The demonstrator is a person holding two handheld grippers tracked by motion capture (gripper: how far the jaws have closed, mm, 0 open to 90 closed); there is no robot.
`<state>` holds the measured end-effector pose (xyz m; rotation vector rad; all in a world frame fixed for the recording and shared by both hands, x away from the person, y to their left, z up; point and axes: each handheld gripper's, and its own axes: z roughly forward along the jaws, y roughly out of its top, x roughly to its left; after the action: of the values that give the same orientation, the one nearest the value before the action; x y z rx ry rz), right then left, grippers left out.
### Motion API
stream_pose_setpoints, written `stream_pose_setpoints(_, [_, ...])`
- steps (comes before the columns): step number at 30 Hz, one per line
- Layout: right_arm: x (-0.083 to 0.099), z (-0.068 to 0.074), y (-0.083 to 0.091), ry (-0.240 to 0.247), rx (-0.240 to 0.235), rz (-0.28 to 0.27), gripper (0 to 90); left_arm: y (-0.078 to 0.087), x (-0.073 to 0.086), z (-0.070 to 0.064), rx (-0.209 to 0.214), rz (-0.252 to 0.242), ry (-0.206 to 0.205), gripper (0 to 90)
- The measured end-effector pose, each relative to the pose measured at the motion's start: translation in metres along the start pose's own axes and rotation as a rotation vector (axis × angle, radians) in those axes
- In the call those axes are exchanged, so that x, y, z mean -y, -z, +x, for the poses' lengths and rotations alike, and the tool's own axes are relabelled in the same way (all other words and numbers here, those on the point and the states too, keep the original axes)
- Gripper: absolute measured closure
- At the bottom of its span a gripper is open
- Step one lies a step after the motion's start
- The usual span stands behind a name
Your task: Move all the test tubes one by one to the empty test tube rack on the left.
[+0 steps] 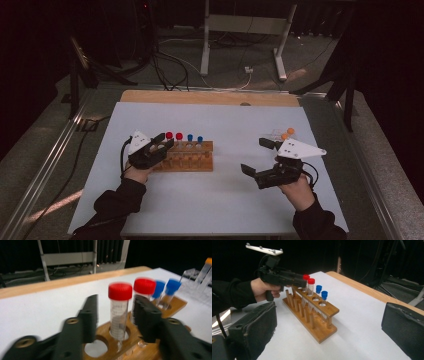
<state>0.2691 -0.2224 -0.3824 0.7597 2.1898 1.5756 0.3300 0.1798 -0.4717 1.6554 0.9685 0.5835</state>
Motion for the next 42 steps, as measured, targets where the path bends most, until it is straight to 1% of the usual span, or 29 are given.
stream_pose_setpoints(1, [0.000, 0.000, 0.000, 0.002, 0.002, 0.000, 0.0, 0.002, -0.002, 0.000, 0.004, -0.009, 0.001, 47.7])
stream_pose_setpoints(3, [-0.001, -0.001, 0.002, 0.006, 0.005, 0.000, 0.0, 0.009, -0.006, 0.000, 0.003, -0.036, -0.021, 43.1])
stream_pose_setpoints(4, [-0.002, -0.003, 0.004, 0.012, 0.010, -0.003, 0.0, 0.012, -0.008, -0.001, 0.012, -0.051, -0.025, 39.9])
stream_pose_setpoints(6, [-0.004, -0.006, 0.007, 0.017, 0.018, -0.012, 0.0, 0.018, -0.012, -0.001, 0.035, -0.065, -0.019, 33.0])
stream_pose_setpoints(9, [-0.006, -0.012, 0.015, 0.038, 0.050, -0.044, 0.0, 0.029, -0.018, -0.002, 0.066, -0.089, 0.000, 19.9])
stream_pose_setpoints(10, [-0.007, -0.014, 0.017, 0.040, 0.062, -0.055, 0.0, 0.034, -0.019, -0.002, 0.083, -0.098, 0.012, 15.8])
stream_pose_setpoints(11, [-0.008, -0.017, 0.021, 0.043, 0.077, -0.072, 0.0, 0.038, -0.021, -0.003, 0.104, -0.105, 0.016, 15.6])
stream_pose_setpoints(12, [-0.009, -0.020, 0.025, 0.042, 0.091, -0.079, 0.0, 0.041, -0.021, -0.004, 0.108, -0.111, 0.004, 13.4])
stream_pose_setpoints(13, [-0.009, -0.023, 0.029, 0.035, 0.110, -0.079, 0.0, 0.045, -0.022, -0.004, 0.127, -0.114, -0.001, 8.6])
stream_pose_setpoints(14, [-0.010, -0.028, 0.033, 0.030, 0.139, -0.079, 0.0, 0.046, -0.022, -0.005, 0.148, -0.105, 0.001, 6.3])
stream_pose_setpoints(15, [-0.009, -0.031, 0.036, 0.027, 0.156, -0.077, 0.0, 0.049, -0.023, -0.006, 0.165, -0.098, -0.003, 3.6])
stream_pose_setpoints(16, [-0.008, -0.037, 0.041, 0.016, 0.174, -0.071, 1.5, 0.052, -0.022, -0.008, 0.175, -0.098, -0.018, 0.8])
stream_pose_setpoints(18, [-0.004, -0.046, 0.047, -0.002, 0.222, -0.061, 1.6, 0.057, -0.021, -0.010, 0.185, -0.097, -0.031, 0.7])
stream_pose_setpoints(19, [-0.001, -0.051, 0.050, -0.008, 0.240, -0.056, 1.6, 0.059, -0.020, -0.010, 0.194, -0.107, -0.029, 0.6])
stream_pose_setpoints(21, [0.007, -0.060, 0.055, -0.017, 0.283, -0.034, 1.6, 0.062, -0.019, -0.009, 0.196, -0.106, -0.029, 0.6])
stream_pose_setpoints(23, [0.015, -0.069, 0.059, -0.041, 0.330, -0.027, 1.9, 0.064, -0.016, -0.009, 0.202, -0.116, -0.026, 0.6])
stream_pose_setpoints(25, [0.023, -0.077, 0.061, -0.074, 0.370, -0.015, 6.2, 0.065, -0.014, -0.007, 0.201, -0.112, -0.029, 0.6])
stream_pose_setpoints(27, [0.032, -0.084, 0.061, -0.080, 0.411, 0.014, 8.0, 0.065, -0.013, -0.007, 0.201, -0.114, -0.027, 0.6])
stream_pose_setpoints(29, [0.041, -0.090, 0.060, -0.063, 0.431, 0.059, 16.8, 0.065, -0.012, -0.007, 0.202, -0.119, -0.031, 0.6])
stream_pose_setpoints(30, [0.046, -0.092, 0.058, -0.064, 0.437, 0.070, 17.0, 0.064, -0.012, -0.007, 0.201, -0.118, -0.033, 0.6])
stream_pose_setpoints(31, [0.051, -0.096, 0.056, -0.077, 0.437, 0.083, 19.1, 0.064, -0.012, -0.007, 0.204, -0.125, -0.032, 0.6])
stream_pose_setpoints(32, [0.055, -0.098, 0.055, -0.089, 0.432, 0.098, 26.5, 0.064, -0.012, -0.007, 0.204, -0.123, -0.030, 0.6])
stream_pose_setpoints(33, [0.059, -0.101, 0.052, -0.096, 0.418, 0.108, 29.8, 0.065, -0.011, -0.007, 0.202, -0.123, -0.034, 0.6])
stream_pose_setpoints(34, [0.064, -0.102, 0.050, -0.100, 0.412, 0.118, 30.9, 0.065, -0.011, -0.007, 0.202, -0.127, -0.029, 0.6])
stream_pose_setpoints(35, [0.067, -0.104, 0.047, -0.108, 0.410, 0.136, 34.6, 0.065, -0.011, -0.006, 0.201, -0.124, -0.029, 0.6])
stream_pose_setpoints(36, [0.071, -0.106, 0.043, -0.116, 0.403, 0.152, 35.4, 0.065, -0.011, -0.006, 0.201, -0.124, -0.031, 0.6])
stream_pose_setpoints(37, [0.074, -0.107, 0.040, -0.126, 0.404, 0.157, 37.4, 0.064, -0.011, -0.006, 0.205, -0.124, -0.031, 0.6])
stream_pose_setpoints(39, [0.078, -0.111, 0.035, -0.148, 0.398, 0.180, 43.5, 0.064, -0.010, -0.007, 0.202, -0.121, -0.038, 0.6])
stream_pose_setpoints(42, [0.081, -0.115, 0.028, -0.173, 0.396, 0.195, 49.2, 0.063, -0.010, -0.008, 0.205, -0.117, -0.045, 0.6])
